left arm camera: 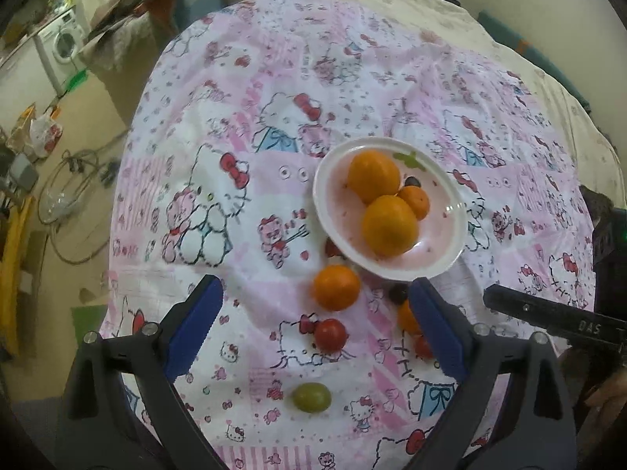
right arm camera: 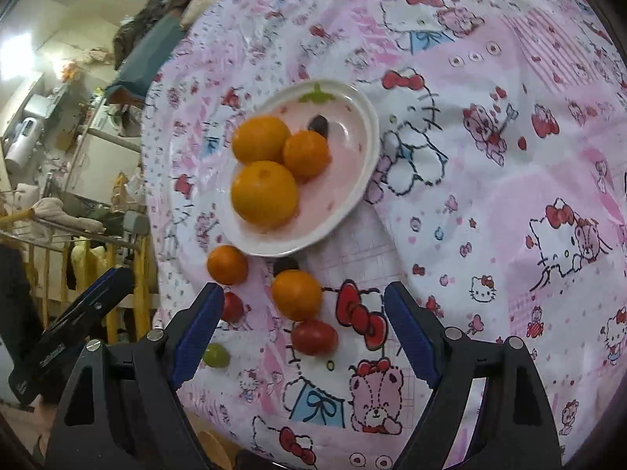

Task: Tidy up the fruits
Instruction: 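Raise both open grippers from the plate toward the loose fruit, then grasp a small tangerine with the right gripper while the left gripper grasps a dark grape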

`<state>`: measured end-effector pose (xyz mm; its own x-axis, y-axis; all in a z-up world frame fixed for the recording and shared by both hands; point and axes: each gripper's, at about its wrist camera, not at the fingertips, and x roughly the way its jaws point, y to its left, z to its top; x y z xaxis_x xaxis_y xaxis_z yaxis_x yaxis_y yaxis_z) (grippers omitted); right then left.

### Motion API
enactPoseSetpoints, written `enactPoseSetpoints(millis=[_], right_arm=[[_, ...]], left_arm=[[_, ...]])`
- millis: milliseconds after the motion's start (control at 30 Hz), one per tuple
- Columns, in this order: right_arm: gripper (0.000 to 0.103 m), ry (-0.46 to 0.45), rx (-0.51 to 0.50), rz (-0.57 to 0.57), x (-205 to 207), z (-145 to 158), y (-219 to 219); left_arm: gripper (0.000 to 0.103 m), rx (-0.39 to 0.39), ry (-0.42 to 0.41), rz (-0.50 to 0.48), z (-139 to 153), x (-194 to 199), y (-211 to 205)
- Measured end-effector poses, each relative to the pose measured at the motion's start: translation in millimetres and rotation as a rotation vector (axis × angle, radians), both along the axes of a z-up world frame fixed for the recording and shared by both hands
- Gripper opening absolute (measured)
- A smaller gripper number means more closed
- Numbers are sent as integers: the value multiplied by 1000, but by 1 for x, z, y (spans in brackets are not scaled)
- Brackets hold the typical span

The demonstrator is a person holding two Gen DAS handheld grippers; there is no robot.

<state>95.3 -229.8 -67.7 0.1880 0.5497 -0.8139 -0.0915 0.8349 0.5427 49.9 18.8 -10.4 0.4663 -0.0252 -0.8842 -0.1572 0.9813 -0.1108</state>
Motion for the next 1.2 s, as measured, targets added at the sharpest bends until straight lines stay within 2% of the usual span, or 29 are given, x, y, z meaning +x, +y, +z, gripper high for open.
enactPoseSetpoints(millis=[67, 167, 267, 400, 533, 567, 600, 633, 833, 1000, 1200], right_arm=[[86, 28, -6, 1, 1, -6, 3], [85, 58, -28, 19, 3, -15, 12], [73, 88, -69, 68, 3, -28, 27], [64, 100, -123, 139, 1, -42, 52], [59, 84, -173, 188, 2, -49, 70], [56, 70, -189, 199, 2, -49, 74], [47, 58, -201, 207, 2, -49, 76], [44, 49, -211, 215, 2, -49, 76], [44, 28, -159, 195, -2, -36, 60], [44, -23, -103, 124, -5, -10, 24], [44, -61, -60, 22, -3, 9, -15]], left_arm=[[94, 4, 15, 21, -4, 1, 6], [94, -34, 41, 64, -9, 3, 16], [94, -64, 57, 94, -13, 3, 23], [94, -100, 71, 115, -15, 3, 27], [94, -91, 67, 115, -14, 3, 29], [94, -92, 68, 116, -15, 2, 30], [94, -93, 69, 118, -15, 3, 30], [94, -98, 73, 122, -15, 2, 31], [94, -89, 70, 108, -18, 2, 30], [93, -52, 77, 62, -30, 4, 14], [82, -40, 114, -62, -47, 6, -29]])
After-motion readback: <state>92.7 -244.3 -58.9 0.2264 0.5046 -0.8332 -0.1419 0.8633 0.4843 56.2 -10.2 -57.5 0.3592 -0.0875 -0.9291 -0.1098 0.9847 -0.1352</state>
